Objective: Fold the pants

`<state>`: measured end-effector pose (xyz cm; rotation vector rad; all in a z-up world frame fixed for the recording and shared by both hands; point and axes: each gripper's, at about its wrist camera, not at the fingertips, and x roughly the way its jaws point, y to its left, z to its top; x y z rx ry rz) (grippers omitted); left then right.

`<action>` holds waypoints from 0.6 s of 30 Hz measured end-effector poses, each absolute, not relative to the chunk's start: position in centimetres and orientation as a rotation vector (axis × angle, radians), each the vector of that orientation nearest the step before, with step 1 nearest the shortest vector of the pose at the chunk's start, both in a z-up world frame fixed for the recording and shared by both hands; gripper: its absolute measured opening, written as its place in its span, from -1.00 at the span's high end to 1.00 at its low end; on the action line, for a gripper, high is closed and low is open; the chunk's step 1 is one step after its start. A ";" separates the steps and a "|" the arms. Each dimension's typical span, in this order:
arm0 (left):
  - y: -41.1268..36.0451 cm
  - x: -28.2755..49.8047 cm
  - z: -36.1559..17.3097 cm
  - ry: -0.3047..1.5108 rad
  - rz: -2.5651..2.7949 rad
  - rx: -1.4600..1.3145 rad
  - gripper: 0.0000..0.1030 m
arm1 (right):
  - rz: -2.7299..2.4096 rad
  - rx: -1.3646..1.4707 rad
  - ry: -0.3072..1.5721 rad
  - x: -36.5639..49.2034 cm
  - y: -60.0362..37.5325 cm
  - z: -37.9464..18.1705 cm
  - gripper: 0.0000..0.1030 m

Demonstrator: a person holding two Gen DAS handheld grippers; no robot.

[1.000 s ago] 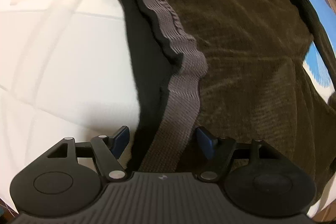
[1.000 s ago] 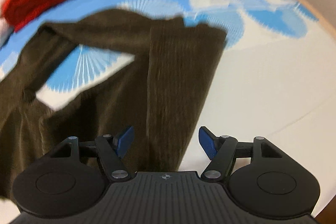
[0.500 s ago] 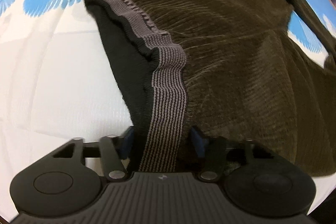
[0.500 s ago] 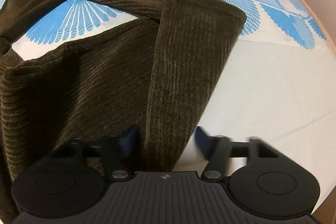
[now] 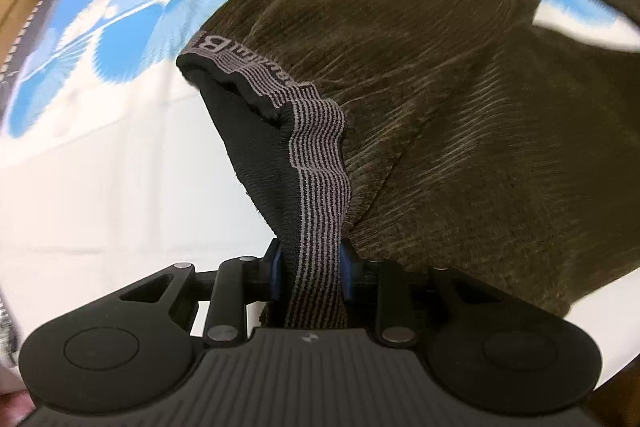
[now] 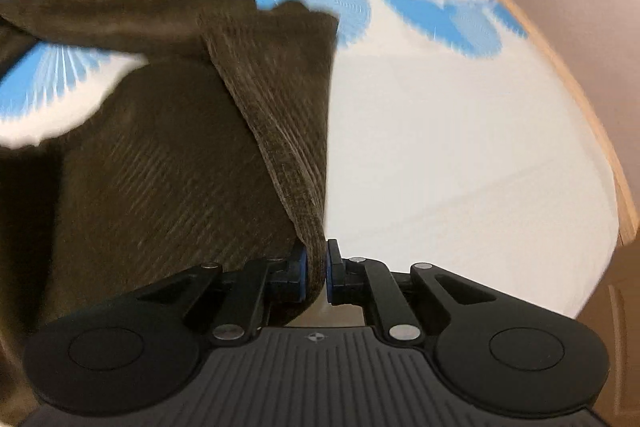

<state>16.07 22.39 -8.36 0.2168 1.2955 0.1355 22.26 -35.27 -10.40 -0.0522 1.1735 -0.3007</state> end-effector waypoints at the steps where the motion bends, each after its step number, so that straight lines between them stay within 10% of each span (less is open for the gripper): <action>1: 22.3 15.7 -8.5 1.319 0.139 0.245 0.39 | -0.291 -0.056 1.211 21.9 -35.5 -11.0 0.84; 9: 20.7 14.6 -5.0 1.292 0.171 0.279 0.28 | -0.166 0.020 1.222 20.0 -37.2 -10.3 0.73; 12: 20.6 14.2 -2.5 1.189 0.158 0.153 -0.30 | -0.135 0.052 1.154 20.1 -38.2 -9.1 0.73; 18: 20.3 14.0 -2.7 1.187 0.134 0.045 -0.42 | -0.136 0.117 0.978 20.0 -40.8 -6.9 0.73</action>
